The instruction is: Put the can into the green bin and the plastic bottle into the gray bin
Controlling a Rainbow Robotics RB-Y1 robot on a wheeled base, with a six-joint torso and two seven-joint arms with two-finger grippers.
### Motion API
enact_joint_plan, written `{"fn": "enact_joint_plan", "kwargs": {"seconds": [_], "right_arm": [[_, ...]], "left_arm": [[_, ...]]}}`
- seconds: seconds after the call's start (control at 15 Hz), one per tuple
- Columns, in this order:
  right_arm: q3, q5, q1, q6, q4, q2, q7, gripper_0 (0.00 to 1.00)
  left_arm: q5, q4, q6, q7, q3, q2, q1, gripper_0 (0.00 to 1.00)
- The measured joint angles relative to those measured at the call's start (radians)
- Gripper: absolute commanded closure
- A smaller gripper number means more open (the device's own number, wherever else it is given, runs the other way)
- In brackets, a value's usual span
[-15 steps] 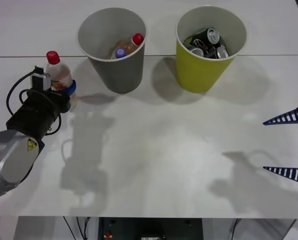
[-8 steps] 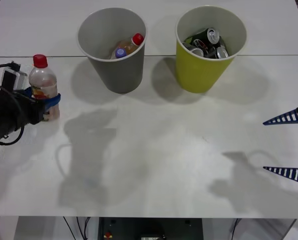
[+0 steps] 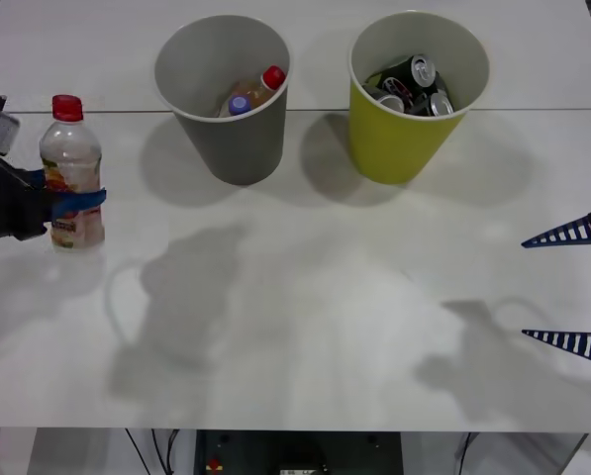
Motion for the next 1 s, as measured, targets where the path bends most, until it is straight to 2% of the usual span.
{"fn": "enact_joint_plan", "kwargs": {"seconds": [0.2, 0.33, 0.4, 0.6, 0.8, 1.0], "right_arm": [[0.000, 0.000, 0.000, 0.000, 0.000, 0.000, 0.000, 0.00], [0.000, 0.000, 0.000, 0.000, 0.000, 0.000, 0.000, 0.00], [0.000, 0.000, 0.000, 0.000, 0.000, 0.000, 0.000, 0.00], [0.000, 0.000, 0.000, 0.000, 0.000, 0.000, 0.000, 0.00], [0.000, 0.000, 0.000, 0.000, 0.000, 0.000, 0.000, 0.00], [0.000, 0.000, 0.000, 0.000, 0.000, 0.000, 0.000, 0.00]], "left_arm": [[0.033, 0.000, -0.028, 0.148, -0.059, 0.107, -0.083, 1.00], [0.032, 0.001, -0.095, 0.230, -0.073, 0.139, -0.169, 1.00], [0.028, 0.001, -0.118, 0.255, -0.084, 0.154, -0.202, 1.00], [0.046, 0.021, -0.136, 0.284, -0.165, 0.264, -0.309, 1.00], [0.120, 0.149, -0.182, 0.288, -0.268, 0.342, -0.486, 1.00], [0.166, 0.303, -0.199, 0.275, -0.429, 0.383, -0.698, 1.00]]}}
